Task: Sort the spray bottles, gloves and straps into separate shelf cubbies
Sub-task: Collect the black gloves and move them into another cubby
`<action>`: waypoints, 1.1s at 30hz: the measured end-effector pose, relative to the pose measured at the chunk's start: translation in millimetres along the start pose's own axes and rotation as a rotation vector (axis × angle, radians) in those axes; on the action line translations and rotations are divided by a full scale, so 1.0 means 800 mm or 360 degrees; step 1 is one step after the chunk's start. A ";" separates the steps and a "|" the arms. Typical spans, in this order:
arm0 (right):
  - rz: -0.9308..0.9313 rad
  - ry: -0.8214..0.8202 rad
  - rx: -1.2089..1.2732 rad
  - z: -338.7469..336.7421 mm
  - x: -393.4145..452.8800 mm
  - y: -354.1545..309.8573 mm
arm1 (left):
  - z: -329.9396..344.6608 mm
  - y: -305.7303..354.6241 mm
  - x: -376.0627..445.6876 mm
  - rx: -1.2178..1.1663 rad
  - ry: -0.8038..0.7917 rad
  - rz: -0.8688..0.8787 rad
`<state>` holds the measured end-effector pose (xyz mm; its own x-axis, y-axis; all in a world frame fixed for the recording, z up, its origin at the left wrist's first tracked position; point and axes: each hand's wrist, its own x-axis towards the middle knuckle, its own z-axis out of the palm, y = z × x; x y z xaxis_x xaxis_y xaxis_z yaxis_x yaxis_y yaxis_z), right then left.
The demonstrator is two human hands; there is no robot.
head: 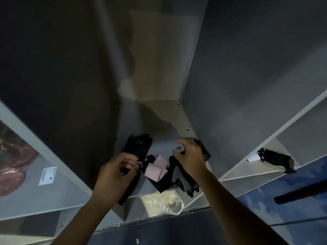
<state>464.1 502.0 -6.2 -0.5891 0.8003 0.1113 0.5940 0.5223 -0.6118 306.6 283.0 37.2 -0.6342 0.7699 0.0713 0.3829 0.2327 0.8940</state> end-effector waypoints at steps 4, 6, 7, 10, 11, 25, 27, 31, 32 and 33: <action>-0.0213 -0.0138 0.0076 0.089 0.008 -0.051 | -0.007 -0.011 -0.020 0.0037 0.0123 -0.0088; -0.0186 -0.0151 -0.0055 0.125 0.015 -0.067 | -0.009 -0.014 -0.029 0.0039 0.0168 -0.0129; -0.0149 -0.0153 -0.0133 0.137 0.019 -0.074 | -0.010 -0.016 -0.033 0.0032 0.0174 -0.0155; -0.0080 -0.0216 -0.0328 0.160 0.035 -0.084 | -0.014 -0.021 -0.042 0.0036 0.0145 -0.0196; -0.0090 -0.0242 -0.0401 0.163 0.040 -0.085 | -0.016 -0.023 -0.044 0.0035 0.0140 -0.0201; -0.0442 0.0329 0.0154 0.106 0.007 -0.102 | -0.013 0.005 -0.029 -0.0244 0.0181 -0.0267; -0.0525 0.0394 0.0301 0.079 -0.017 -0.110 | -0.009 0.015 -0.021 -0.0243 0.0238 -0.0296; -0.0614 0.0366 0.0350 0.035 -0.066 -0.114 | -0.008 0.028 -0.017 -0.0102 0.0193 -0.0234; -0.0611 0.0364 0.0351 0.028 -0.076 -0.113 | -0.008 0.031 -0.020 -0.0086 0.0169 -0.0201; -0.0597 0.0355 0.0361 0.024 -0.084 -0.113 | -0.008 0.034 -0.023 -0.0087 0.0139 -0.0181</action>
<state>439.9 395.3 26.3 -0.5932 0.6257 0.5066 0.2144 0.7293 -0.6497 324.7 271.2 62.8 -0.7283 0.6853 0.0042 0.2695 0.2807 0.9212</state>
